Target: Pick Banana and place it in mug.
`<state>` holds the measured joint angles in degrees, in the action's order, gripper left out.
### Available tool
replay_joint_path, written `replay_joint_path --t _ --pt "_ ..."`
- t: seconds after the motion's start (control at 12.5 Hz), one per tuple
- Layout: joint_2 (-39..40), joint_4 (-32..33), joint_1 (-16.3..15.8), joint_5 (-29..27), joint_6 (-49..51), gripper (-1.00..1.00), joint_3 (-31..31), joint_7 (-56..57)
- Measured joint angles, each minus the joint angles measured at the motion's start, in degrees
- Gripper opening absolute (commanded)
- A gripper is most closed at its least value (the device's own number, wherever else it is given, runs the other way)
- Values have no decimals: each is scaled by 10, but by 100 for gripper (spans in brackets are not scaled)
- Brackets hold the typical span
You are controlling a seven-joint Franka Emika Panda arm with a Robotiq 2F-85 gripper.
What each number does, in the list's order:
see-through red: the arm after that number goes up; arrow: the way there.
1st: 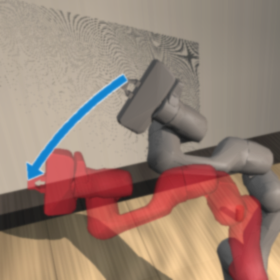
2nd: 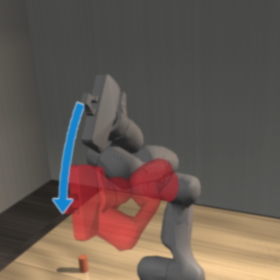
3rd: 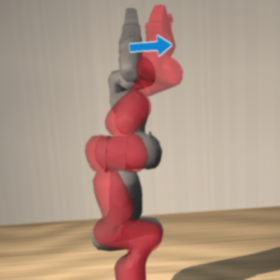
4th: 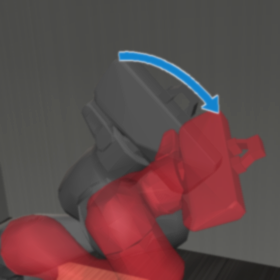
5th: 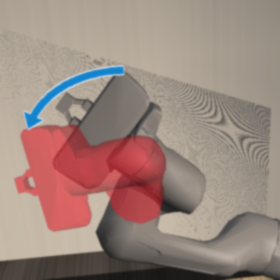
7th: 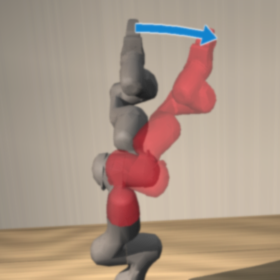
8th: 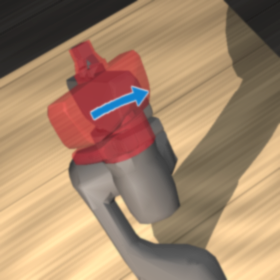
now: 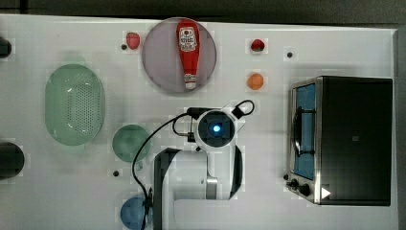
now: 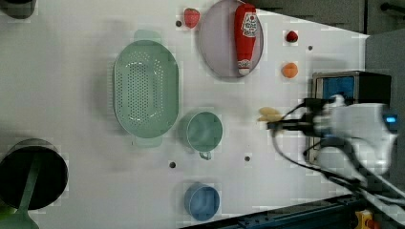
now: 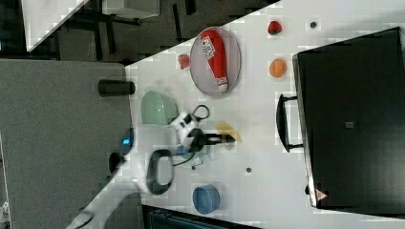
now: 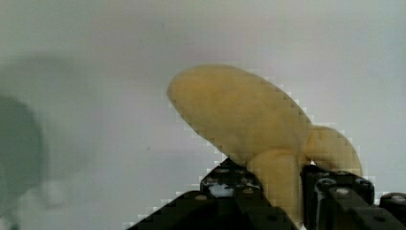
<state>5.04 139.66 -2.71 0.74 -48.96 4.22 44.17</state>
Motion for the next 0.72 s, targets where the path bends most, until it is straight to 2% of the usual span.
replay_joint_path --t 0.16,0.32,0.48,0.72 --pt "-113 -62 0 12 135 -46 10 0" --pt "-178 -115 8 7 205 -46 7 -6" --pt "-229 -152 26 -15 279 -46 -18 -20" --pt "-246 -154 23 -13 296 -46 -78 -83"
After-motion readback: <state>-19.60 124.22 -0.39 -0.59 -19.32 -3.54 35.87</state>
